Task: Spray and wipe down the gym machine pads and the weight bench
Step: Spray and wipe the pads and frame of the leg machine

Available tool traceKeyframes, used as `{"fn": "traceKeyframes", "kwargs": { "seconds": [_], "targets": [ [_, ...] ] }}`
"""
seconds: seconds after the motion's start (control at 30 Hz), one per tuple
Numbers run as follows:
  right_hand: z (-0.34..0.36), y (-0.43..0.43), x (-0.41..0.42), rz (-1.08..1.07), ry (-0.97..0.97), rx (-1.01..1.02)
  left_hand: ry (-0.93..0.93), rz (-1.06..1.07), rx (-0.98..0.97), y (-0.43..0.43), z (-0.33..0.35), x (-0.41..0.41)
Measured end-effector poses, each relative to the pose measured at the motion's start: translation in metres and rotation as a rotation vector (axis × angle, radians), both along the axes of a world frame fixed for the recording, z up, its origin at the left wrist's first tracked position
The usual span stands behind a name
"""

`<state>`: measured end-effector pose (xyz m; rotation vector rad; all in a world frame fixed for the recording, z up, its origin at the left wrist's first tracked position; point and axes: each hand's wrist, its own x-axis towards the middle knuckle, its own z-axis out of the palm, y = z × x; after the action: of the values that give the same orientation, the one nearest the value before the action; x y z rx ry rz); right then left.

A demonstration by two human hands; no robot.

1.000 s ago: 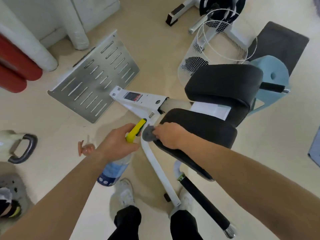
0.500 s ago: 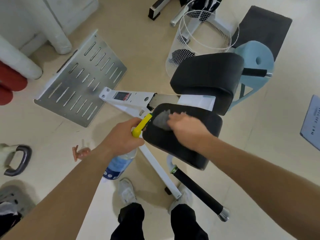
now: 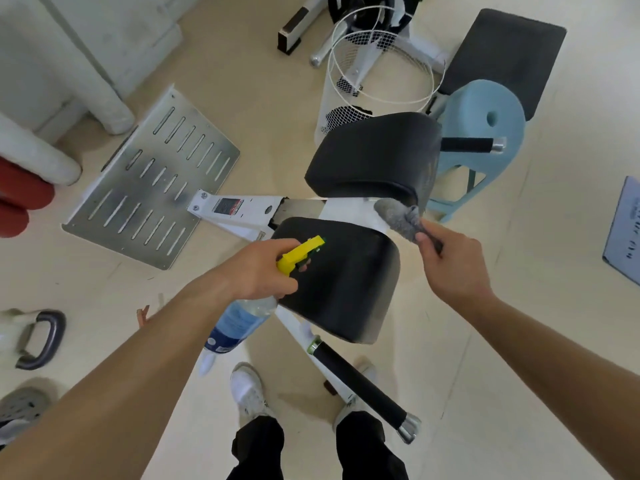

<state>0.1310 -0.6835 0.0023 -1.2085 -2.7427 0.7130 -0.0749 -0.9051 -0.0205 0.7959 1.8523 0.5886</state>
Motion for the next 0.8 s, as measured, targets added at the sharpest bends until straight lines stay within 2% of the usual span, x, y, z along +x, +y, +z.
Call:
{"fn": "traceKeyframes", "kwargs": {
  "seconds": [0.2,0.37,0.53,0.63,0.73,0.8],
  "targets": [
    [-0.007,0.022,0.015,-0.045,0.041,-0.041,-0.064,-0.034,-0.041,0.03,0.01,-0.001],
    [-0.017,0.02,0.008,-0.03,0.042,-0.141,-0.039,-0.037,-0.081,0.035,0.004,-0.01],
    [-0.041,-0.023,-0.046,0.115,0.022,-0.127,-0.039,0.05,-0.048,0.021,0.001,-0.033],
    [-0.055,-0.038,-0.096,0.355,-0.135,0.029,0.012,0.105,-0.055,0.01,-0.005,-0.05],
    [-0.078,-0.063,-0.146,0.605,-0.42,0.016,0.071,0.144,-0.047,0.004,-0.013,-0.061],
    [-0.101,-0.088,-0.173,0.742,-0.542,0.067,0.079,0.161,-0.029,0.0,-0.018,-0.064]
  ]
}}
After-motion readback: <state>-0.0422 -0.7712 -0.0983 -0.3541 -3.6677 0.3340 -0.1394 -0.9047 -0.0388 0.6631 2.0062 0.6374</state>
